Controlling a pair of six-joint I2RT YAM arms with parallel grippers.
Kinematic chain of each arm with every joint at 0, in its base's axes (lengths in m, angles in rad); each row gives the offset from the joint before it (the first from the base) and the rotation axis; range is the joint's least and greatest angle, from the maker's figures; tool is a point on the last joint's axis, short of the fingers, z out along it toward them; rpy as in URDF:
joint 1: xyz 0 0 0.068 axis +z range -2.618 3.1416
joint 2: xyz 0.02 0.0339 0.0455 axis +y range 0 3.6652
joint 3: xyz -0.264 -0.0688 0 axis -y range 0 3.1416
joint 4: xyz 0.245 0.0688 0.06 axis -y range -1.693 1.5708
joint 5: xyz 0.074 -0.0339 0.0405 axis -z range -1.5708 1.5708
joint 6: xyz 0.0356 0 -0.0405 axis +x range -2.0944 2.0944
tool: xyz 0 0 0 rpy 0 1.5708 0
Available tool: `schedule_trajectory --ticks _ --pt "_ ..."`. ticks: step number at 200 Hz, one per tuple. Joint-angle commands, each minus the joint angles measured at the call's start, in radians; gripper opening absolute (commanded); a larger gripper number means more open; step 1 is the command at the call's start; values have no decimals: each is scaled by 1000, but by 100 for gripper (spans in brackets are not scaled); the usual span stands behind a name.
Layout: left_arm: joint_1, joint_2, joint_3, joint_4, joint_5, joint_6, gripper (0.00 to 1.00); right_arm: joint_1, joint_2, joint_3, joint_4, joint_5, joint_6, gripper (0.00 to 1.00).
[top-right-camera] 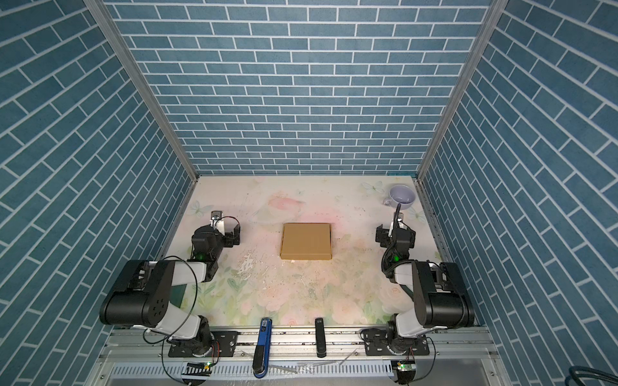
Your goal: Fold the paper box
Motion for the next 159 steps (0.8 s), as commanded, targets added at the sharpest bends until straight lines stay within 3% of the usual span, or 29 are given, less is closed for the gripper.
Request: schedule_trajectory --ticks 1,28,159 --pt "6 2 3 -2 -2 4 100 -14 17 -4 13 -112 0 99" --pt "6 4 3 -2 -3 3 99 -20 25 28 -41 -41 37 99" --pt "6 4 4 -4 -2 4 99 -21 31 24 -19 -54 35 99"
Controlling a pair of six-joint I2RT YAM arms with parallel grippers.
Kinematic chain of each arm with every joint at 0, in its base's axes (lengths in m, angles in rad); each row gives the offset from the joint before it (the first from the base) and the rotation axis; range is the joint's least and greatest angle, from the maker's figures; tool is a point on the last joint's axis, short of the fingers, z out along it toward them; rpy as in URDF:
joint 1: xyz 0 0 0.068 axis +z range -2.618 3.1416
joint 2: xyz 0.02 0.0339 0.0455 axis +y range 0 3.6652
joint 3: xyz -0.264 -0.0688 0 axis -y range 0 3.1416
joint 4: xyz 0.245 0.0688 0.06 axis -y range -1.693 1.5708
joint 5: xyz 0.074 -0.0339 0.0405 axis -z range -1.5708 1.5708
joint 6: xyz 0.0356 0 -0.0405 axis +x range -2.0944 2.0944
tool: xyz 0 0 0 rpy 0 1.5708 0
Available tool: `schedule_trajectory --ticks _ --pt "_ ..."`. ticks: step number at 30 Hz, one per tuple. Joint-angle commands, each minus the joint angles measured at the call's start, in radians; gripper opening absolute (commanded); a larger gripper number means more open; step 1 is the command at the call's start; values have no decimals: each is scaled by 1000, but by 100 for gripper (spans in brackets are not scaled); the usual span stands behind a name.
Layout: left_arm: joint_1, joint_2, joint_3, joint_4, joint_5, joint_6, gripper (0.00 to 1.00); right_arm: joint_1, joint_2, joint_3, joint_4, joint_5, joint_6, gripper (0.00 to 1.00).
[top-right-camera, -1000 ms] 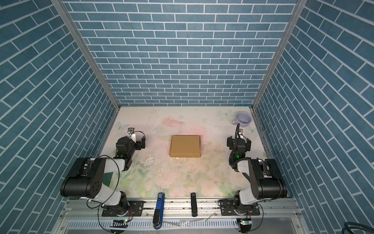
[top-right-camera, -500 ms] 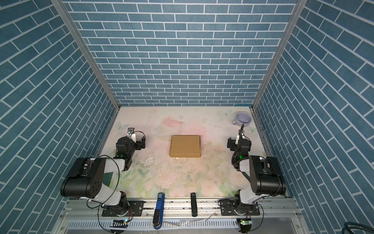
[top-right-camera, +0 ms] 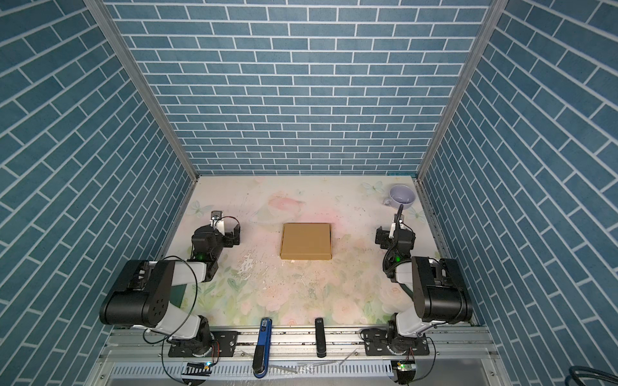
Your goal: Fold the paper box
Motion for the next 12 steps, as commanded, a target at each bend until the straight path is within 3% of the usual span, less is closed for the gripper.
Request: schedule_trajectory --ticks 1,12 --pt "6 5 4 -3 -2 4 100 -3 7 22 1 -12 16 99" --pt "6 6 5 -2 -3 4 100 -2 7 23 -2 -14 17 99"
